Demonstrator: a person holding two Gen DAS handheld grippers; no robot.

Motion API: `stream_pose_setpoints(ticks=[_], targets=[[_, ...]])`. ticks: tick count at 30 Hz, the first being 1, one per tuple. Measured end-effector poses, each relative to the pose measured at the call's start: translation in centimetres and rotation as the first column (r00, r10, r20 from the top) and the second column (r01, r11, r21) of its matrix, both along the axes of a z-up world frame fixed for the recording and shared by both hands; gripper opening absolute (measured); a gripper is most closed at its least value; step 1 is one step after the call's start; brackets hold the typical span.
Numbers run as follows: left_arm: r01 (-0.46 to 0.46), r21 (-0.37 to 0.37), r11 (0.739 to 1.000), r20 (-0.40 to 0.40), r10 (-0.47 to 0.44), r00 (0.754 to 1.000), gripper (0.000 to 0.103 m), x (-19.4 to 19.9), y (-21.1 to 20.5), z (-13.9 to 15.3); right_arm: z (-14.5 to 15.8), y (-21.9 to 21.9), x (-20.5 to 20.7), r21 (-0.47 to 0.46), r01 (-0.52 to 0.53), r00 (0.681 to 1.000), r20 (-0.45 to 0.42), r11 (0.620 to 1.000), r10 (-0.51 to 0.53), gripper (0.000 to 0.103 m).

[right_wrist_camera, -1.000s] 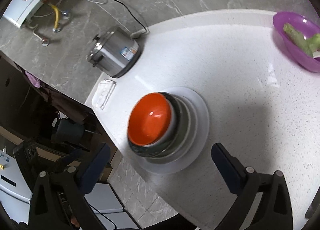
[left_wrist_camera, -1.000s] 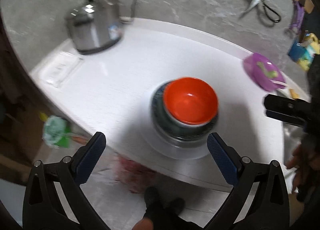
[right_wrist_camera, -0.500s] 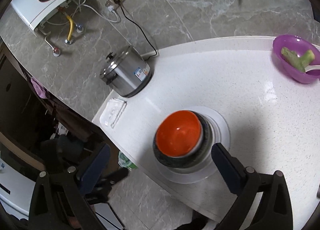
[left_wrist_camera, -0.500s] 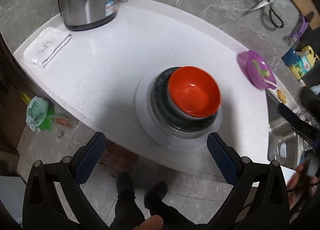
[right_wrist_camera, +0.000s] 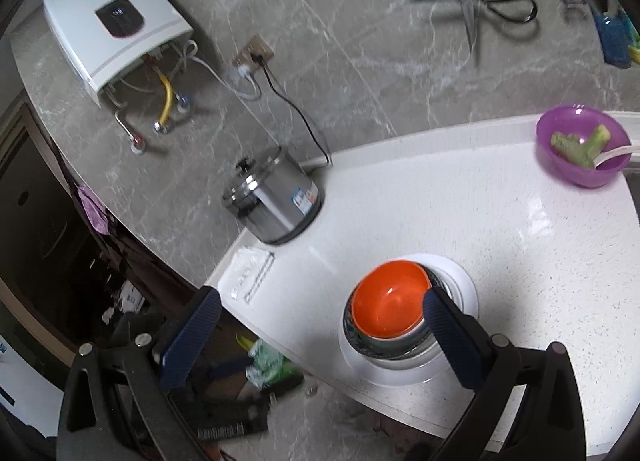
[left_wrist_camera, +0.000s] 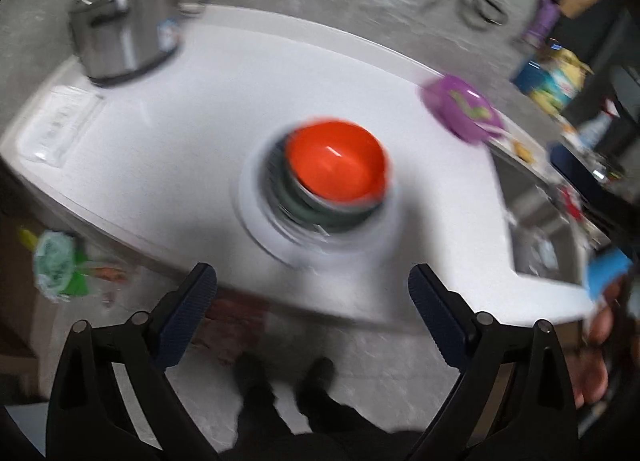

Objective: Organize plates and bowls

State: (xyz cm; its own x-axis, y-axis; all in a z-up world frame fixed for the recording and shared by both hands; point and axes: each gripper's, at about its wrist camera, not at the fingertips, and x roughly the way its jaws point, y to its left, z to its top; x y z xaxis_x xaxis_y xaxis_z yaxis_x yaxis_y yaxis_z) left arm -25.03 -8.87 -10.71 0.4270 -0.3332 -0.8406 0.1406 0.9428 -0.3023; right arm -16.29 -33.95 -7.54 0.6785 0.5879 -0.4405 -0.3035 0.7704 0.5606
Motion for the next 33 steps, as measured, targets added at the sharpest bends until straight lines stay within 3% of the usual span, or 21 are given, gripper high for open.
stream_pose_setpoints(ticks=[3, 7, 9, 13, 15, 18, 19, 21, 29, 30, 33], targets=[[0.038, -0.051, 0.998, -0.027, -0.039, 0.999, 0.097, -1.7, 0.2, -0.2, -0.5, -0.9, -2.7, 0.022, 0.048, 0.998, 0.026, 0.999, -0.049, 0.103], [0.008, -0.097, 0.995, 0.047, -0.003, 0.999, 0.098, -2.5, 1.9, 1.5, -2.3, -1.6, -6.1, 0.077, 0.09, 0.996, -0.006, 0.993, -0.09, 0.103], [-0.001, -0.088, 0.996, 0.049, 0.006, 0.999, 0.098, -2.4, 2.3, 1.9, -2.9, -1.2, -7.3, 0.086, 0.06, 0.998, -0.021, 0.994, -0.059, 0.103], [0.011, -0.171, 0.985, 0.037, -0.004, 0.999, 0.098, -1.5, 3.3, 2.9, -2.2, 0.3, -9.3, 0.094, -0.068, 0.997, 0.04, 0.993, 0.065, 0.103], [-0.022, -0.134, 0.991, 0.065, 0.031, 0.997, 0.097, -0.6, 3.7, 3.8, -1.1, 0.1, -10.7, 0.163, -0.156, 0.978, 0.163, 0.974, 0.129, 0.103], [-0.112, 0.042, 0.993, 0.183, 0.102, 0.978, 0.097, 0.8, 3.7, 5.4, -0.3, -0.6, -12.1, 0.226, -0.195, 0.951, 0.281, 0.954, 0.128, 0.103], [-0.136, 0.079, 0.988, 0.186, 0.119, 0.975, 0.097, 1.3, 3.7, 5.5, -0.2, -0.7, -12.2, 0.242, -0.206, 0.947, 0.295, 0.948, 0.13, 0.103], [-0.162, 0.069, 0.984, 0.166, 0.149, 0.975, 0.097, 2.3, 4.2, 5.4, -0.3, -1.0, -11.9, 0.289, -0.252, 0.938, 0.307, 0.924, 0.16, 0.103], [-0.153, 0.076, 0.985, 0.198, 0.135, 0.971, 0.097, 4.4, 4.5, 5.7, -2.4, -1.9, -10.2, 0.437, -0.308, 0.948, 0.213, 0.845, 0.236, 0.103], [-0.153, 0.081, 0.985, 0.198, 0.135, 0.971, 0.097, 4.7, 4.3, 5.7, -2.5, -1.9, -10.0, 0.433, -0.303, 0.95, 0.202, 0.849, 0.236, 0.103], [-0.149, 0.095, 0.984, 0.191, 0.129, 0.973, 0.097, 6.4, 3.0, 5.3, -2.1, -0.9, -8.6, 0.334, -0.254, 0.967, 0.108, 0.908, 0.231, 0.103]])
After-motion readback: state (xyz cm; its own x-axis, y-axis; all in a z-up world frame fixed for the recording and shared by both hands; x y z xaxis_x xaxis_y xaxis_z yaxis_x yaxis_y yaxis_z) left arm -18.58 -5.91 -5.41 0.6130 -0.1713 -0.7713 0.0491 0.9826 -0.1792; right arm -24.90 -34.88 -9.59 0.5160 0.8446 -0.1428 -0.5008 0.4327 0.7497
